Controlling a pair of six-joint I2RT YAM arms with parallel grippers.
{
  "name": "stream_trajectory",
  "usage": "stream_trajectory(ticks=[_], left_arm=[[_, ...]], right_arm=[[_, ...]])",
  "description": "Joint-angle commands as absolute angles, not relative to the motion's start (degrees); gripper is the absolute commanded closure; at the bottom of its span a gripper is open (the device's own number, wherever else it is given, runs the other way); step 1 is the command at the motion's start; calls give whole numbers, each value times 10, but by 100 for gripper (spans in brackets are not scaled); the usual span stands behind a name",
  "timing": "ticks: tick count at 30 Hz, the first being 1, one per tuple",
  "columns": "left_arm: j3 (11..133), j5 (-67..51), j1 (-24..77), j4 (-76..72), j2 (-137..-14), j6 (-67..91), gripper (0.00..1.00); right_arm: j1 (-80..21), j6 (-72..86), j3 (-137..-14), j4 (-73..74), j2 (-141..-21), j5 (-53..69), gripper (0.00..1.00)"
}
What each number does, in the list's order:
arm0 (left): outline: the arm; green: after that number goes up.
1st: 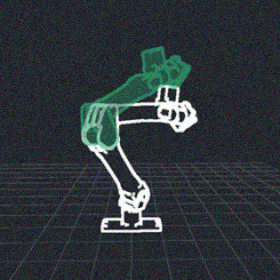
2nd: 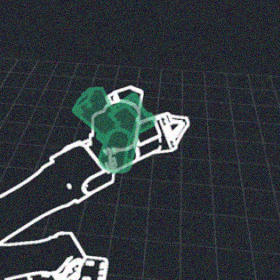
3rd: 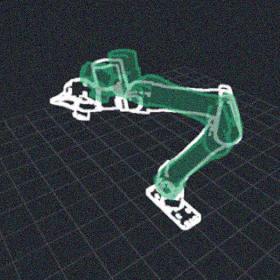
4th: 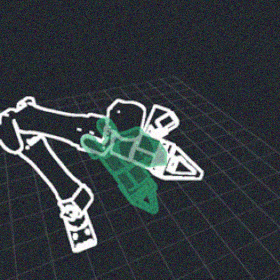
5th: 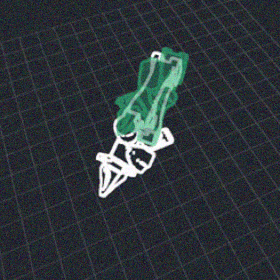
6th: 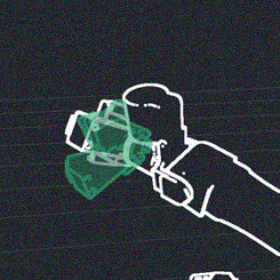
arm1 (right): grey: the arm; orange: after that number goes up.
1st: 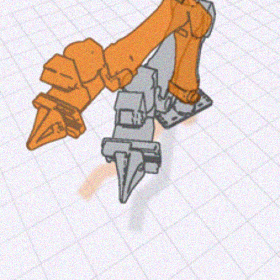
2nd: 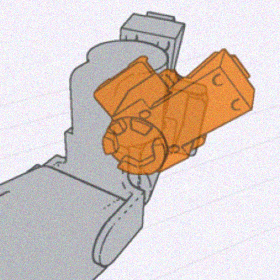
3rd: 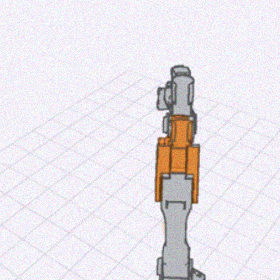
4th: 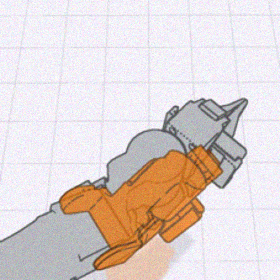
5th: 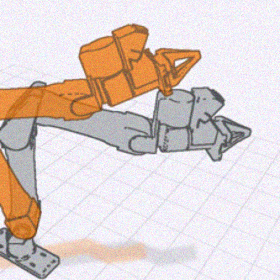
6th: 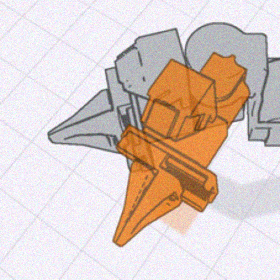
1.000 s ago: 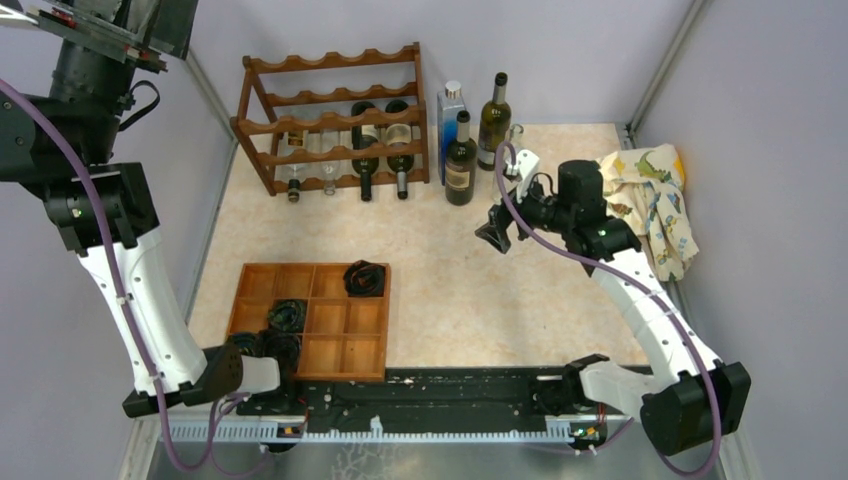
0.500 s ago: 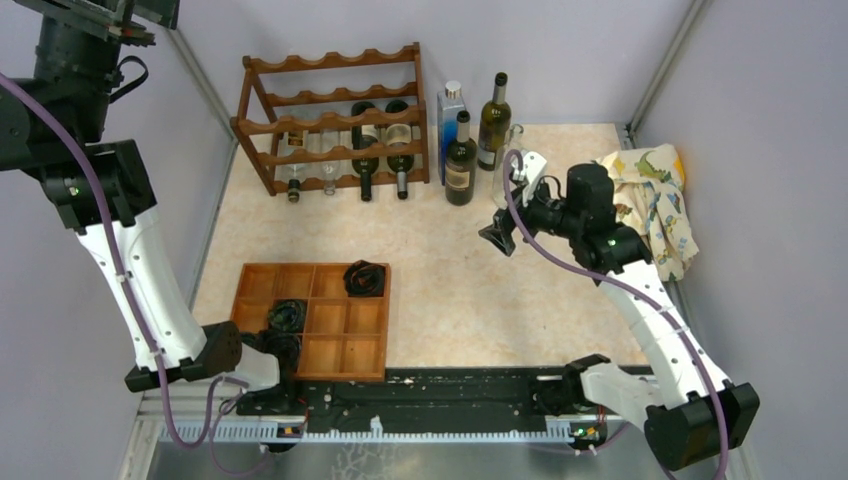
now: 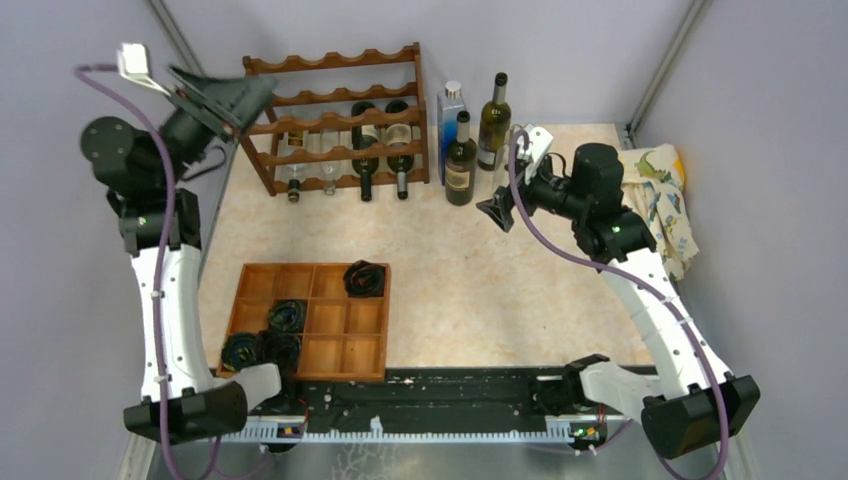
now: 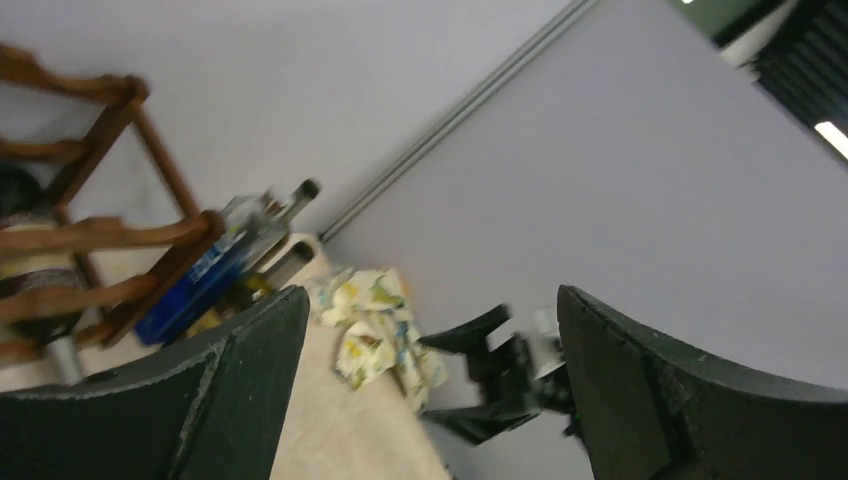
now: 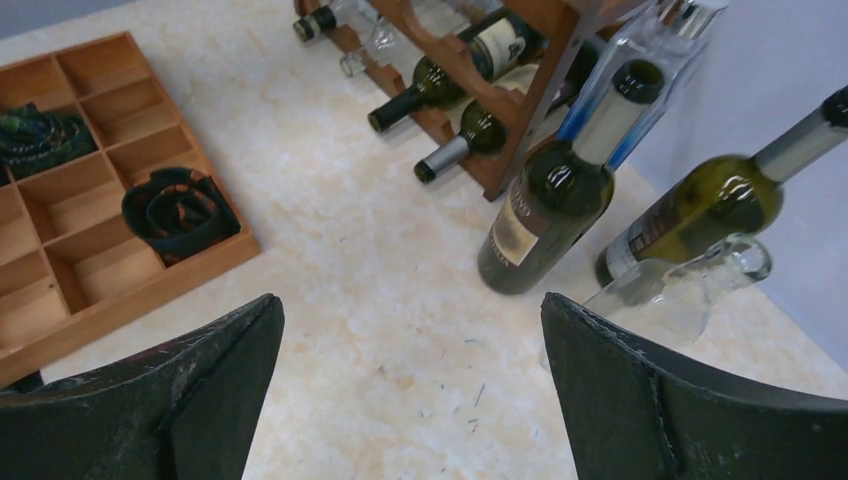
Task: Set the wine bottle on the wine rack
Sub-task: Pick up the wine bottle from the center of the board.
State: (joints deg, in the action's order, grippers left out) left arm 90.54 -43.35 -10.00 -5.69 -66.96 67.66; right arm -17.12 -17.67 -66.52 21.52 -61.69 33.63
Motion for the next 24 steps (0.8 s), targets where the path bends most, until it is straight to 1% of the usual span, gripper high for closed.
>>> stream_trajectory(ticks=[1, 2, 4, 7, 10, 13, 16, 20, 24], left_arm=[[786, -441, -99, 11, -570, 458, 1], [747, -433, -100, 18, -542, 431, 1], [653, -432, -100, 5, -492, 430, 1], [515, -455, -99, -43, -442, 497, 1], [434, -478, -101, -67, -424, 552, 2], [403, -464, -100, -71, -405, 563, 2], [403, -429, -101, -37, -391, 526, 2], [393, -397, -101, -17, -391, 520, 2], [347, -398, -101, -84, -405, 578, 1]], right_arm=[[-172, -145, -697, 142, -632, 316, 2], [-172, -140, -700, 136, -639, 315, 2], [-172, -127, -716, 128, -661, 313, 2], [-172, -114, -763, 137, -708, 301, 2], [-172, -127, -831, 178, -762, 290, 3], [-171, -146, -892, 226, -815, 274, 5], [-171, -151, -951, 265, -874, 263, 11], [-173, -138, -1003, 270, -932, 251, 17], [-177, -138, -1049, 279, -985, 238, 19]])
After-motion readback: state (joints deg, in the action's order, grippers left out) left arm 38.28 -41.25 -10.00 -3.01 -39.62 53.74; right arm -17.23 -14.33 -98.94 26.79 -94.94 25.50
